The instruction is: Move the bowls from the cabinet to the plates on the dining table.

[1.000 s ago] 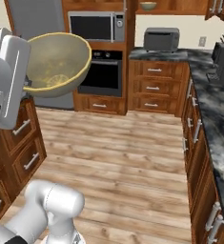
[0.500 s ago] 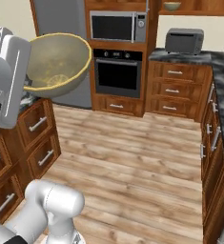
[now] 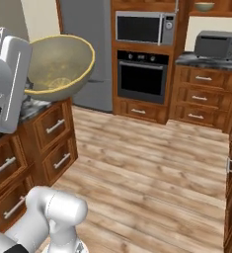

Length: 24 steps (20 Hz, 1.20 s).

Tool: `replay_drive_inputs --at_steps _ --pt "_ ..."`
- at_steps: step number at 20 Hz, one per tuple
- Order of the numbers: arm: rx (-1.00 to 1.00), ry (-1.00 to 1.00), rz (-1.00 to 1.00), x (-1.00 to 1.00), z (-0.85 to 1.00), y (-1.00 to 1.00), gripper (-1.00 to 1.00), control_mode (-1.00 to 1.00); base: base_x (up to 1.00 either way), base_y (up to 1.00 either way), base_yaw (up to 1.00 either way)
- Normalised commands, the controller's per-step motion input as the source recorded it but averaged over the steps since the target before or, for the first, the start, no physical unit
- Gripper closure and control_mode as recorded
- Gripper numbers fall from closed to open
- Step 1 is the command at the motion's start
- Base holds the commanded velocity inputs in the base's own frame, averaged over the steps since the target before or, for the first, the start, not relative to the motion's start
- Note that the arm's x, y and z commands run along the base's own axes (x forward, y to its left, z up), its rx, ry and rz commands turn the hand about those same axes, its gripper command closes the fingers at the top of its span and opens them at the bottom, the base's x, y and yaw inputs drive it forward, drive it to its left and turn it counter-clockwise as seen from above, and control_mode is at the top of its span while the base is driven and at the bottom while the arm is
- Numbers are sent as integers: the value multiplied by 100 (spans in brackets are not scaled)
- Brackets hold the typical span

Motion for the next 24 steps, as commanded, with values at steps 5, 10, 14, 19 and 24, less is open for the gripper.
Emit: replay_drive_inputs --at_steps 5,10,14,19,24 --pt "0 0 0 0 0 0 100 100 0 0 25" --pt "0 0 0 0 0 0 100 100 0 0 25" --pt "0 0 0 0 0 0 100 100 0 0 25" --pt "0 0 0 0 0 0 100 100 0 0 25" --pt "0 0 0 0 0 0 100 100 0 0 25"
